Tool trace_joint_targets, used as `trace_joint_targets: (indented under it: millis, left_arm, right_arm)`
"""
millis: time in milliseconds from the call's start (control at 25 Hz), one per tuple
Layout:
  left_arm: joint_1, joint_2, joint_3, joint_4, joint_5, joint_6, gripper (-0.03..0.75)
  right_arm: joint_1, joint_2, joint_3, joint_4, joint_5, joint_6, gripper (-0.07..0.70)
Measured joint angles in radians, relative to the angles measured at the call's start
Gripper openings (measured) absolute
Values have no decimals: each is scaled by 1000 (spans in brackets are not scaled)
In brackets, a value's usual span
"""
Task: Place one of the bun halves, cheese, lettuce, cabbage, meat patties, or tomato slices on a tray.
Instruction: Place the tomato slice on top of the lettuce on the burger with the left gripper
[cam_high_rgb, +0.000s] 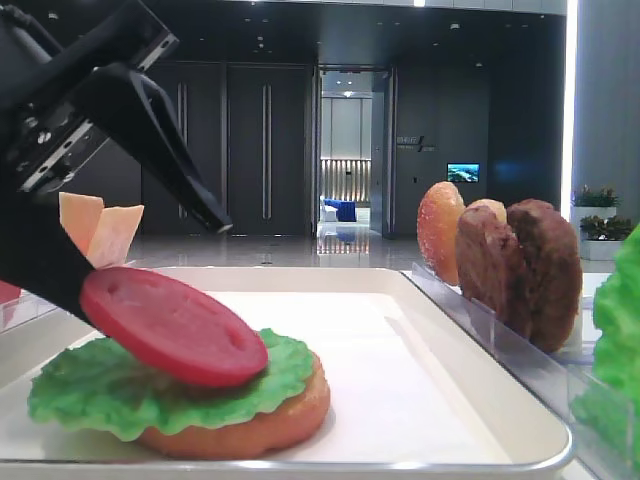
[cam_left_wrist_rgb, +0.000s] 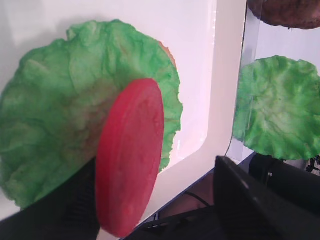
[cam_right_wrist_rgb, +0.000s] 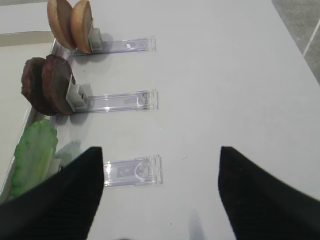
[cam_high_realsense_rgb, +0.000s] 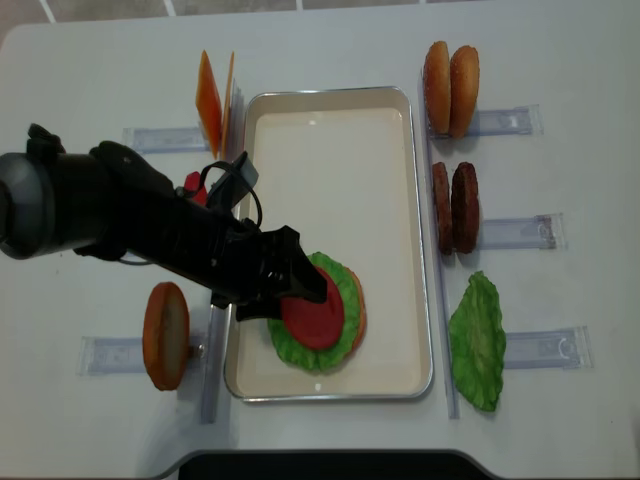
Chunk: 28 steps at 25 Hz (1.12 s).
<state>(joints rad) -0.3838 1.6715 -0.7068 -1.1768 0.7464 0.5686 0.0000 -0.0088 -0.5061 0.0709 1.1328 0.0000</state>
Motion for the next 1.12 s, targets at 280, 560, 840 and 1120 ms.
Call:
trace_joint_targets:
  millis: [280, 560, 840, 1120]
  left_arm:
    - [0, 0, 0, 6, 18, -38, 545]
    - [0, 0, 0, 76, 25, -98, 547]
    - [0, -5, -32, 134, 47, -151, 547]
    - [0, -12, -103, 291, 89, -293, 547]
  right_arm:
    - [0, 0, 0, 0, 0, 0, 465]
    - [0, 0, 0, 0, 0, 0, 465]
    - [0, 0, 0, 0, 0, 0, 465]
    - [0, 0, 0, 0, 0, 0, 465]
